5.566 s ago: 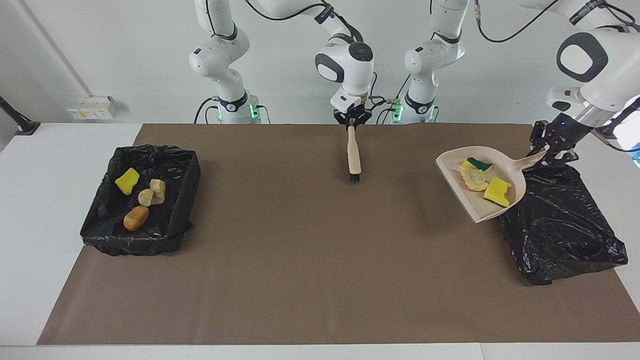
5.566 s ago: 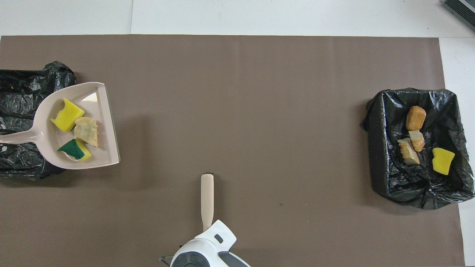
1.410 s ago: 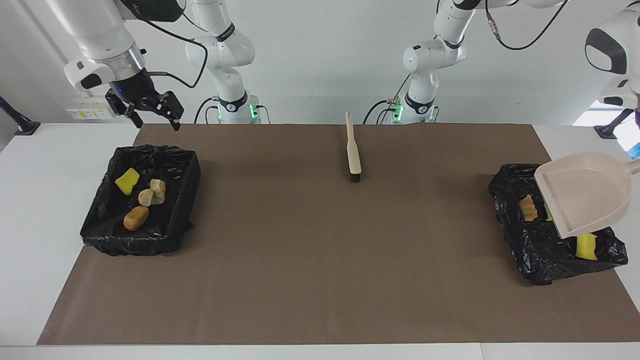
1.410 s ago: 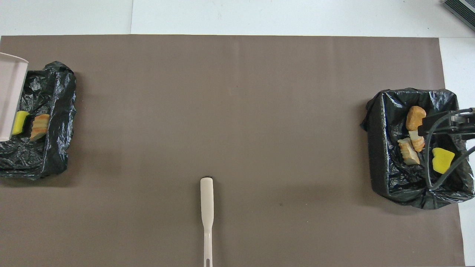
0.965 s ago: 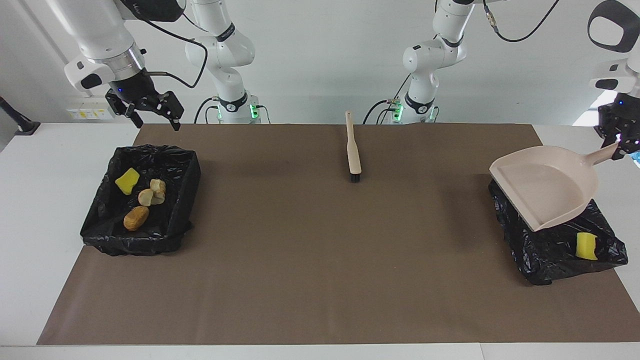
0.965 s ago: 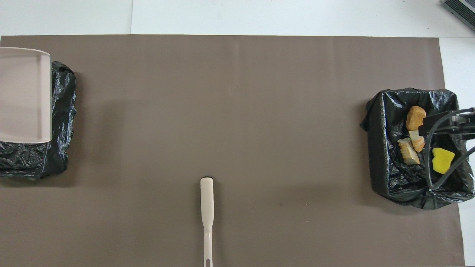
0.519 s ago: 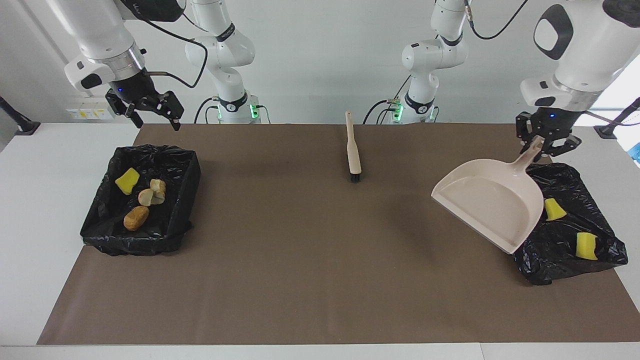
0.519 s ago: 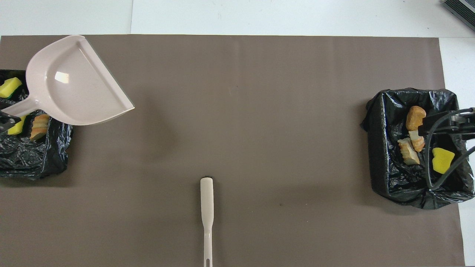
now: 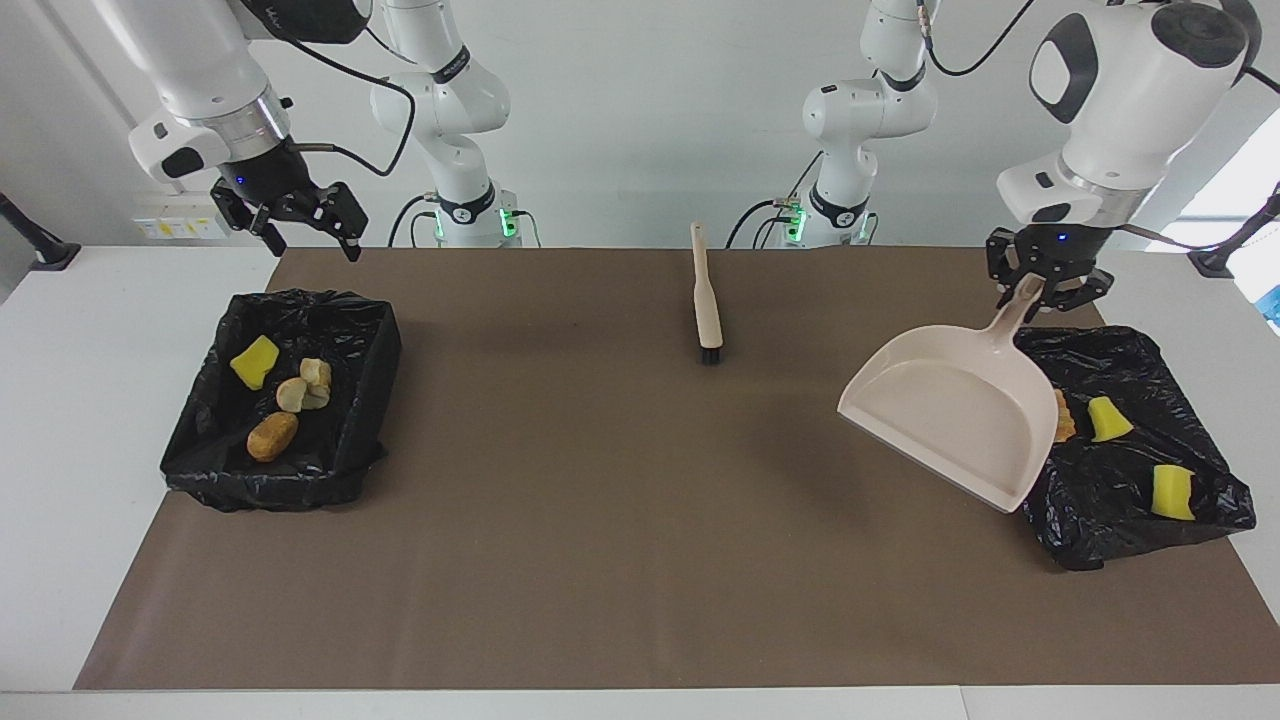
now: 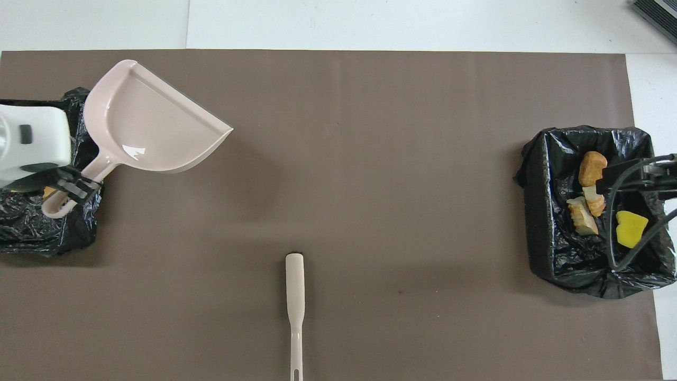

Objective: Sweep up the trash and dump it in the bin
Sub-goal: 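Lift the empty dustpan out of the bag with the left gripper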

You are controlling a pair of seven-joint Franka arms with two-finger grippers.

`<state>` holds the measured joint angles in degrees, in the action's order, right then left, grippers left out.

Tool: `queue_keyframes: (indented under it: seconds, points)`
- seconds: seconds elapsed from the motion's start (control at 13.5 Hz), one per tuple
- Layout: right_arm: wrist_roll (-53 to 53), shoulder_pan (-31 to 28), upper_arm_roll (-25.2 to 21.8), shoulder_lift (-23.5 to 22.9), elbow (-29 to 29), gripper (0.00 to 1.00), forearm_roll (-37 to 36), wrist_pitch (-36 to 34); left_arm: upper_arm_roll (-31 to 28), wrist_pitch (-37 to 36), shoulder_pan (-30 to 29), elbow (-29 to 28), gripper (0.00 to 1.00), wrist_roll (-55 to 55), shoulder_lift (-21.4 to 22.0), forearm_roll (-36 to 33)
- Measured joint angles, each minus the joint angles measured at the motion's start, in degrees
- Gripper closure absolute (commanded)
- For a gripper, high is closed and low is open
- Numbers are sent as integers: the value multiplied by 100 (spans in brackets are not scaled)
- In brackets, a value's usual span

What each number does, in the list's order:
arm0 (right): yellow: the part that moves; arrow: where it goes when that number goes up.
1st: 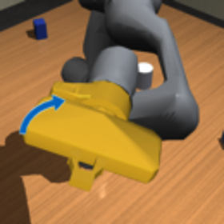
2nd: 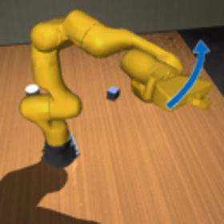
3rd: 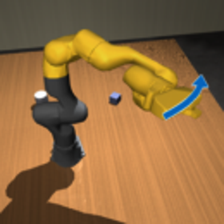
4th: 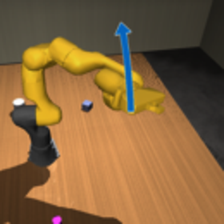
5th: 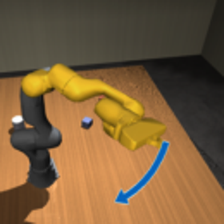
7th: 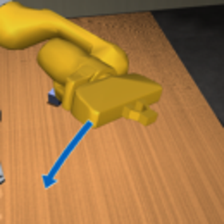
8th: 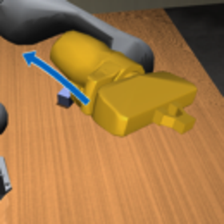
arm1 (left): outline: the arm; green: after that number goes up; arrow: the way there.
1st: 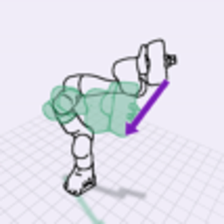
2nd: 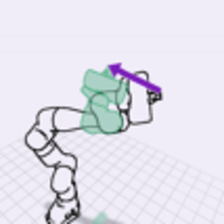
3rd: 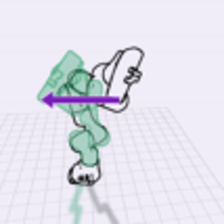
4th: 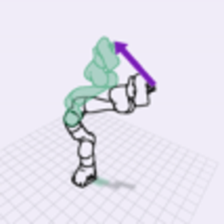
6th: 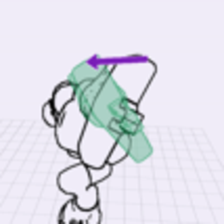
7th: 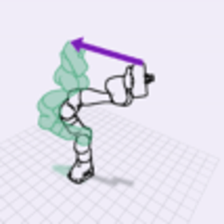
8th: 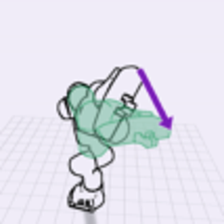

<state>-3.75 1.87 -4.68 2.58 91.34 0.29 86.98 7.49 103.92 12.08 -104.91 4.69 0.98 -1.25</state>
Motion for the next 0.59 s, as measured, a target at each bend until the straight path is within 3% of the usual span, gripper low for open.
queue_keyframes:
  seconds: [0.22,0.59]
  points:
    - [0,0,0,0,0,0,0,0,-3,988,580,-347,100,-839,-263,65]
    - [0,0,0,0,0,0,0,0,-9,2356,1059,-428,100,-1341,-1223,180]
